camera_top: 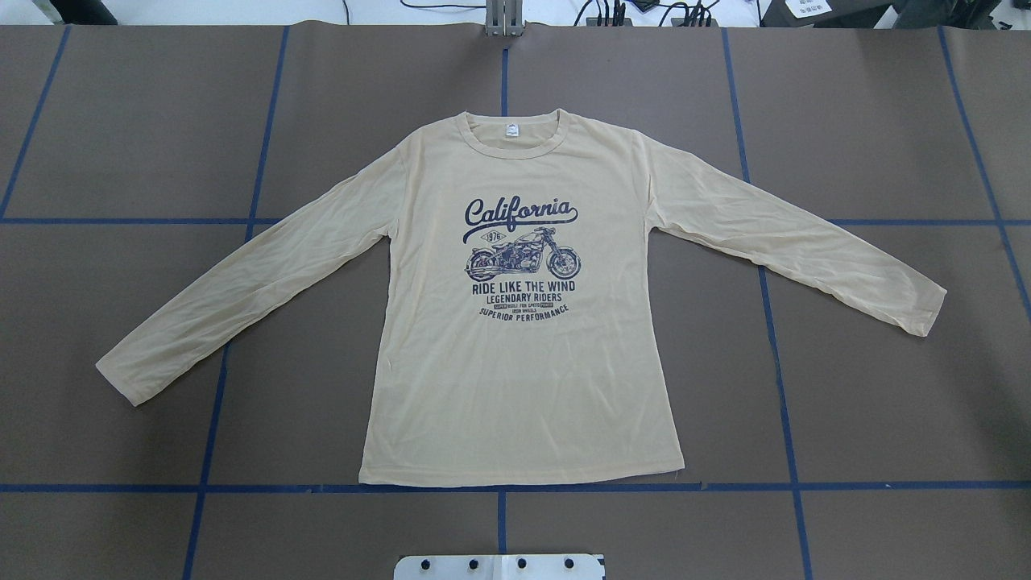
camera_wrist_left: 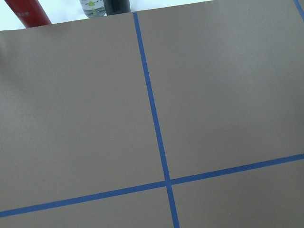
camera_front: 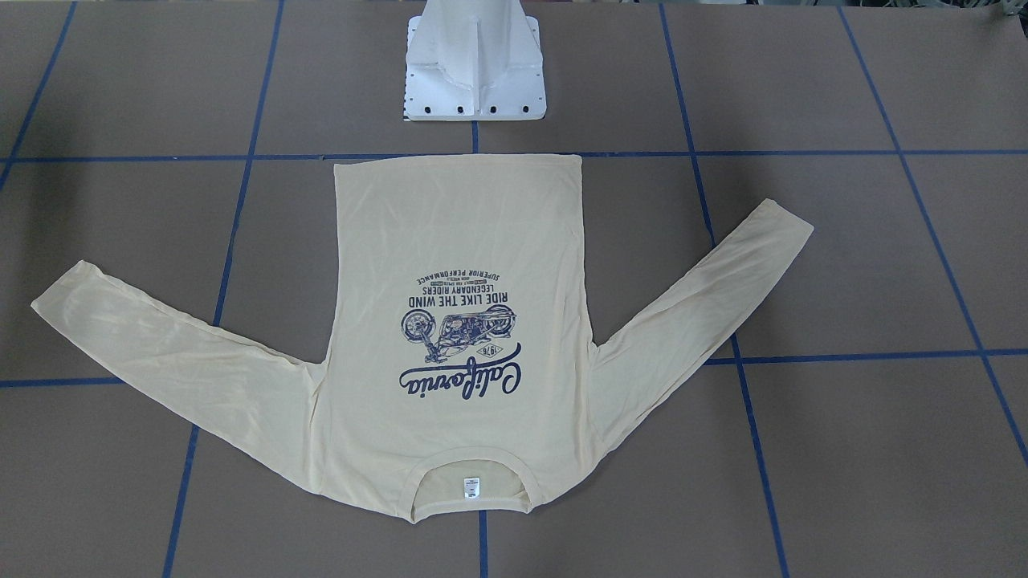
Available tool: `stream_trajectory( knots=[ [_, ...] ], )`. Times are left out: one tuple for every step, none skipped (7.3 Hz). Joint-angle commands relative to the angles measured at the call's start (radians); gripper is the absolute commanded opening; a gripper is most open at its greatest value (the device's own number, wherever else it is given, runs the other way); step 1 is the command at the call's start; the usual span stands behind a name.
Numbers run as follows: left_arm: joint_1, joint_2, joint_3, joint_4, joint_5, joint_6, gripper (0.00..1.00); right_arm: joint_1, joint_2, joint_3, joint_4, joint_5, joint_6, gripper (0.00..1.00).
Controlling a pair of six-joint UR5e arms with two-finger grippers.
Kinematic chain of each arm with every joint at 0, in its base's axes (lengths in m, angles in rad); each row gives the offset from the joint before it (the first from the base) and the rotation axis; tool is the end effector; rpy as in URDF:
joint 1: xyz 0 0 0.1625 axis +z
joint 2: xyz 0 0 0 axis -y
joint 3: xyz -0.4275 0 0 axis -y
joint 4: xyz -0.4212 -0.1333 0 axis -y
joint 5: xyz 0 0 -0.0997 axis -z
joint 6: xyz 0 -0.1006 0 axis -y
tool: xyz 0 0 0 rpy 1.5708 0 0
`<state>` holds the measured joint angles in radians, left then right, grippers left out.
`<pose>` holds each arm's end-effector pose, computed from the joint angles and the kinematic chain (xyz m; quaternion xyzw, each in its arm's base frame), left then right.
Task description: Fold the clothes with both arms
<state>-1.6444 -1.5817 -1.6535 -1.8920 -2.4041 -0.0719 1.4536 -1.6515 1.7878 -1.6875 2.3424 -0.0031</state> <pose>-0.0986 -0.5367 0.5723 0.1886 0.3959 0.0181 0.8985 0.0061 -0.4880 0.6015 -0.0124 -0.3762 -0.0594 0.9246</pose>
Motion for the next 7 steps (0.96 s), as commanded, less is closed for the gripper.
stream_trajectory(
  knots=[
    [0.015, 0.047, -0.046, 0.036, 0.079, 0.012, 1.0, -0.004, 0.001, -0.004, 0.0, 0.006, -0.002, 1.0],
    [0.027, 0.06, -0.046, 0.013, 0.092, 0.011, 1.0, -0.004, 0.001, -0.004, 0.0, 0.009, -0.002, 1.0],
    [0.028, 0.063, -0.058, 0.005, 0.08, 0.0, 1.0, -0.009, 0.001, -0.004, 0.0, 0.014, -0.003, 1.0],
    [0.031, 0.065, -0.049, 0.002, 0.08, 0.001, 1.0, -0.009, 0.001, -0.004, 0.002, 0.014, -0.005, 1.0],
    [0.032, 0.083, -0.057, -0.002, 0.066, 0.004, 1.0, -0.022, 0.001, -0.004, 0.002, 0.014, -0.003, 1.0],
    [0.032, 0.104, -0.049, -0.004, -0.011, 0.009, 1.0, -0.101, 0.01, -0.005, 0.003, 0.037, 0.0, 1.0],
    [0.037, 0.104, -0.048, -0.045, -0.065, 0.009, 1.0, -0.136, 0.041, -0.024, 0.017, 0.04, 0.017, 1.0]
  ],
)
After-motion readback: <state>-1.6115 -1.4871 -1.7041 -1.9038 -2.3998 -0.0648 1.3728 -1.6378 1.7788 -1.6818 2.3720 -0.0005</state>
